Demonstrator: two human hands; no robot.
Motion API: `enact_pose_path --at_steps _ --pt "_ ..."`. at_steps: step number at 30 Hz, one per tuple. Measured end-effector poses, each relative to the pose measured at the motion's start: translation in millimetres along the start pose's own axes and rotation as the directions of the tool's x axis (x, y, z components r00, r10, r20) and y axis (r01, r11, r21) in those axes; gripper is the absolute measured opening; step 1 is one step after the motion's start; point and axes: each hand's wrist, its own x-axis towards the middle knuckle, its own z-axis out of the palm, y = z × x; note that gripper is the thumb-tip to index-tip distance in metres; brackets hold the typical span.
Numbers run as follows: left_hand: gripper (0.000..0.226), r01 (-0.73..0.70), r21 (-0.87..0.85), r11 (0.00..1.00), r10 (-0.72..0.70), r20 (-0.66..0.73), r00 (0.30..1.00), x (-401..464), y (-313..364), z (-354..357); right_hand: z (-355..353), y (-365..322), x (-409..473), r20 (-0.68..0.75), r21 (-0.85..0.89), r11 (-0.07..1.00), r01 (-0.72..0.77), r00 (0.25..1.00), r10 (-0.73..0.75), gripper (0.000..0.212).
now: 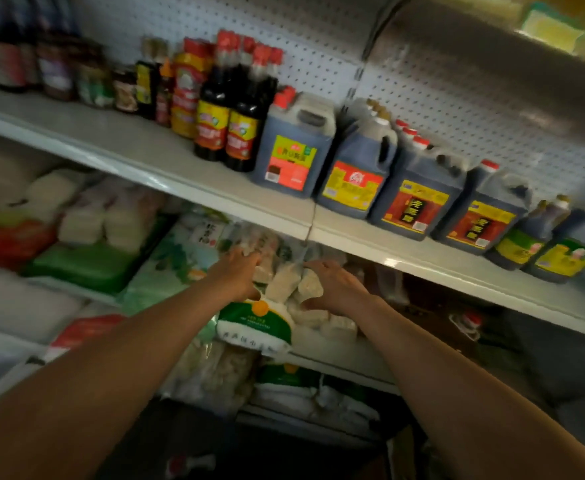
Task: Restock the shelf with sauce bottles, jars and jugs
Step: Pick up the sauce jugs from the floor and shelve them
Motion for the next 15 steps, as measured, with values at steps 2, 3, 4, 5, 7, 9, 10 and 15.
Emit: enact_pose_path --at_steps 2,3,4,5,7,9,10,15 --pt "0.07 0.063 -0.016 0.998 -0.063 0.013 0.998 -3.9 -11.5 13.1 14.4 -4.5 12.8 0.048 0.001 0.998 0.061 0.997 -0.061 0.092" --pt "0.071 0.092 -0.017 0.996 -0.091 0.021 0.996 -5.3 -16.4 20.1 22.9 -5.7 18.7 0.069 0.004 0.996 0.087 0.994 -0.087 0.092" --pt "0.074 0.123 -0.018 0.992 -0.122 0.037 0.992 -6.3 -21.4 27.7 31.9 -6.3 24.3 0.089 0.011 0.995 0.104 0.991 -0.105 0.092" --pt "0.078 0.15 -0.022 0.988 -0.148 0.054 0.987 -7.3 -25.8 36.0 41.0 -6.3 29.6 0.107 0.012 0.993 0.119 0.987 -0.12 0.094" --pt "0.082 0.211 -0.043 0.977 -0.207 0.085 0.975 -9.8 -34.7 54.8 59.7 -6.5 39.4 0.149 0.003 0.988 0.154 0.977 -0.153 0.095" --pt "0.081 0.276 -0.063 0.959 -0.269 0.103 0.958 -14.1 -43.5 74.2 78.7 -6.4 48.8 0.191 -0.02 0.977 0.212 0.96 -0.205 0.094" --pt "0.08 0.305 -0.072 0.95 -0.296 0.114 0.949 -16.9 -48.6 84.1 88.3 -6.5 53.0 0.213 -0.021 0.972 0.234 0.951 -0.225 0.094" --pt "0.077 0.408 -0.092 0.908 -0.383 0.212 0.899 -34.7 -78.7 134.5 141.4 -13.6 70.2 0.319 0.074 0.969 0.237 0.915 -0.248 0.094"
